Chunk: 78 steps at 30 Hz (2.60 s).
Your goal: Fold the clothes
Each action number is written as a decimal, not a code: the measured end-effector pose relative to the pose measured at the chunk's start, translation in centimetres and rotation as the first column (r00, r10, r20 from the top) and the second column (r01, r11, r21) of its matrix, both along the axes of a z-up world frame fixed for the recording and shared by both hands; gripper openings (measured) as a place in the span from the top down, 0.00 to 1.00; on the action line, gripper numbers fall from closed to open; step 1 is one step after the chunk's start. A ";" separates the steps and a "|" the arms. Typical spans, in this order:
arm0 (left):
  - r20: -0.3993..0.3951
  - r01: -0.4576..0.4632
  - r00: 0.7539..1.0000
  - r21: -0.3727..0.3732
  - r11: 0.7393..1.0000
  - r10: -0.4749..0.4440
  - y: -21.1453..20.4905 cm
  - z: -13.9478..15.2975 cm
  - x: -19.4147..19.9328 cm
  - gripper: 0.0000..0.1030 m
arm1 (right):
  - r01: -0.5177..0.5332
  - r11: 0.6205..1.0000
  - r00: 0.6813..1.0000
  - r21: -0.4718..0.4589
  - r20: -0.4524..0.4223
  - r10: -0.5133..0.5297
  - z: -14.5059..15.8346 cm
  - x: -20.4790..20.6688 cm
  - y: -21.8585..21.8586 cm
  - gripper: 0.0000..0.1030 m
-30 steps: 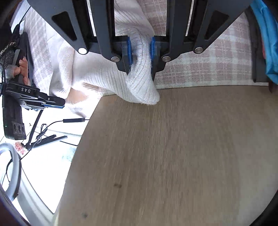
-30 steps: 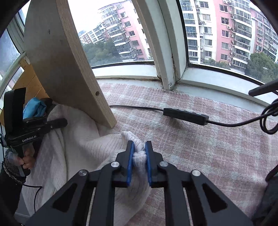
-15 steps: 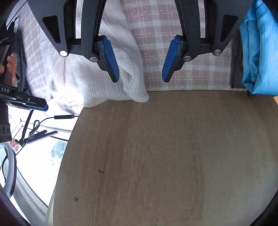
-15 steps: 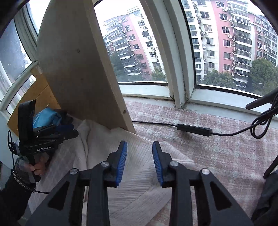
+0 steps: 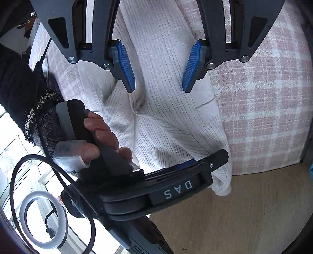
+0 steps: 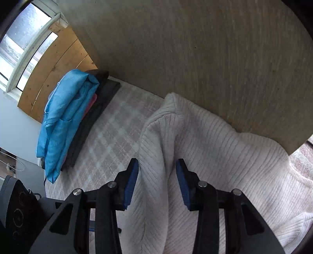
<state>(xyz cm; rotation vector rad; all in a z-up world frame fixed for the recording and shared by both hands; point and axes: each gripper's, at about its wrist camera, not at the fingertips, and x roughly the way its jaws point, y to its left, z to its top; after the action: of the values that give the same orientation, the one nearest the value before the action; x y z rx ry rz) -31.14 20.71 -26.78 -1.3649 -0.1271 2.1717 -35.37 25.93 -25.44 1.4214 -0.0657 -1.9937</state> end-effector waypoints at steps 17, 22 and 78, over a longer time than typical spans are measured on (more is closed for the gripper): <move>-0.026 0.061 0.998 -0.011 0.998 -0.061 0.6 -0.3 1.3 0.48 | 0.202 0.979 0.959 0.019 -0.205 -0.194 5.0 1.7 5.6 0.62; 0.021 0.086 0.996 -0.006 0.996 -0.086 0.6 0.1 1.0 0.48 | 0.095 0.993 0.994 0.066 -0.067 -0.091 1.5 -0.9 1.7 0.63; 0.077 -0.306 0.937 -0.289 0.907 0.340 2.2 1.6 24.7 0.66 | -0.469 0.840 0.868 0.273 -0.035 0.496 1.9 13.2 7.3 0.52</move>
<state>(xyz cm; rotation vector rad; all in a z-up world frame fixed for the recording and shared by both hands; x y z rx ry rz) -6.45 22.90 -25.17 -1.7445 -0.1113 2.4450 -22.20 33.22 -23.54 1.3186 0.5679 -1.6809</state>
